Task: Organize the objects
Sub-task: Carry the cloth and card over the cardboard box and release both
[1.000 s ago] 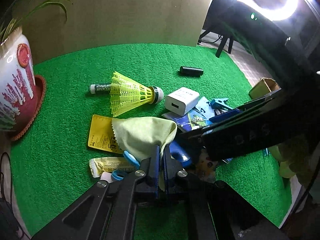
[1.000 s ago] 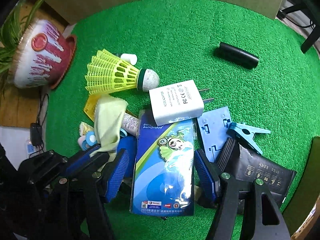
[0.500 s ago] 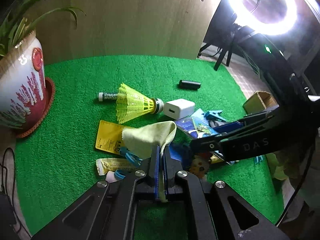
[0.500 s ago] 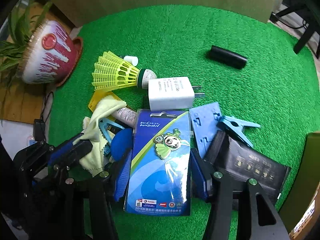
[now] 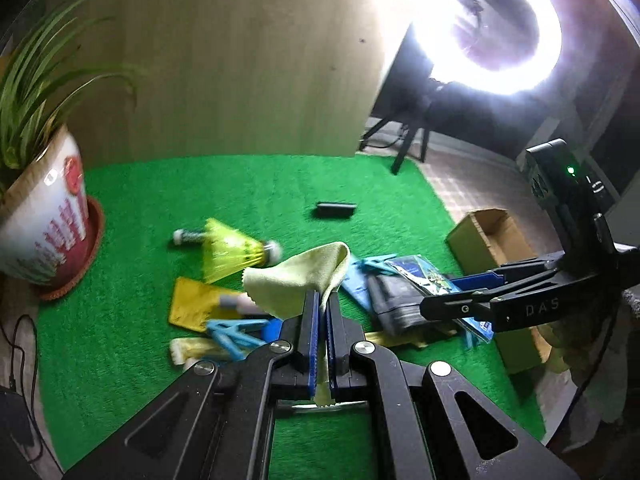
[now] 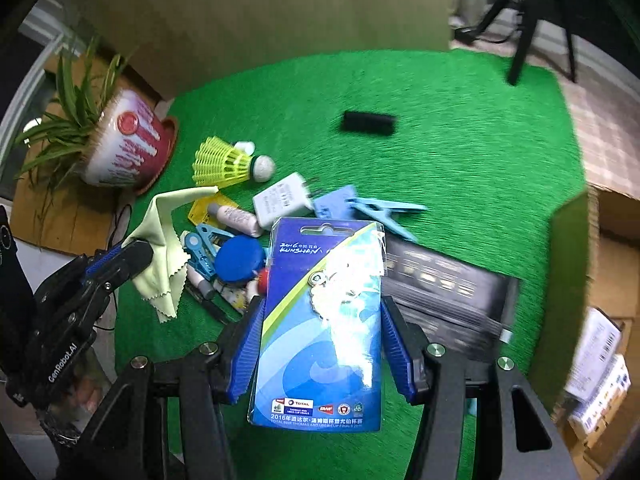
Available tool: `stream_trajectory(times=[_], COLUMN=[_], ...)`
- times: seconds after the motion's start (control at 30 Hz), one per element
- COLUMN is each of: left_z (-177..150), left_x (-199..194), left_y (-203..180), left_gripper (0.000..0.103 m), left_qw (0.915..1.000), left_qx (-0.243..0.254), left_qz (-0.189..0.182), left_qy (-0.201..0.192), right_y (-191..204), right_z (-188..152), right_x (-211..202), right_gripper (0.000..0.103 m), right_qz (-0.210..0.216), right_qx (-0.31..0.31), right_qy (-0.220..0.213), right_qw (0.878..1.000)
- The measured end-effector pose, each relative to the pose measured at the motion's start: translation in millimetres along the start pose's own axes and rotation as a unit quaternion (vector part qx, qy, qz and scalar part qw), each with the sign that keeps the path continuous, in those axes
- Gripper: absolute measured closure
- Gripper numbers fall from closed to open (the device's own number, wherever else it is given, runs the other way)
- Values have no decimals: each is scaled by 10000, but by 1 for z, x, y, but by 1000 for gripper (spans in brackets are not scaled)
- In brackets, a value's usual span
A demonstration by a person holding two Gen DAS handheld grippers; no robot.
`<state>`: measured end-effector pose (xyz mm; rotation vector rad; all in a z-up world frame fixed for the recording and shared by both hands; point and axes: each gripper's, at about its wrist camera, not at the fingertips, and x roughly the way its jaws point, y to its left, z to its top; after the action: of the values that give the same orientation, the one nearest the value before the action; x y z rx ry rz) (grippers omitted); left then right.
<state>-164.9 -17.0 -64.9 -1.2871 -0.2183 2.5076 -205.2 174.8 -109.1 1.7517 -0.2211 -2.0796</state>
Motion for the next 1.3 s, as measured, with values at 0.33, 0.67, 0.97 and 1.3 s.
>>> stream_trajectory(times=[0.33,0.67,0.97,1.3], left_z=[21,38,39,33], left_x=[28,84,123,151], left_y=[-95,-220,-284,-311], left_gripper=[100,100,100,100], left_qw=[9970,9865,9810,9801], left_qx=[618,1298,1591,1644], left_qz=[-458,-976,-1035,-943], left_qy=[25,224,405,590], right_y=[-83,-173,-214,-225], right_z=[-38,-91,-119,-123], right_x=[-69,-109,-114,-109], right_gripper=[51,51,51,51], right_qz=[-340,-673,-870,-901], right_qx=[645,1395,1658,1635], right_qy=[-706,-972,-1008,-968], right_qw=[9948,9832,9771,9776])
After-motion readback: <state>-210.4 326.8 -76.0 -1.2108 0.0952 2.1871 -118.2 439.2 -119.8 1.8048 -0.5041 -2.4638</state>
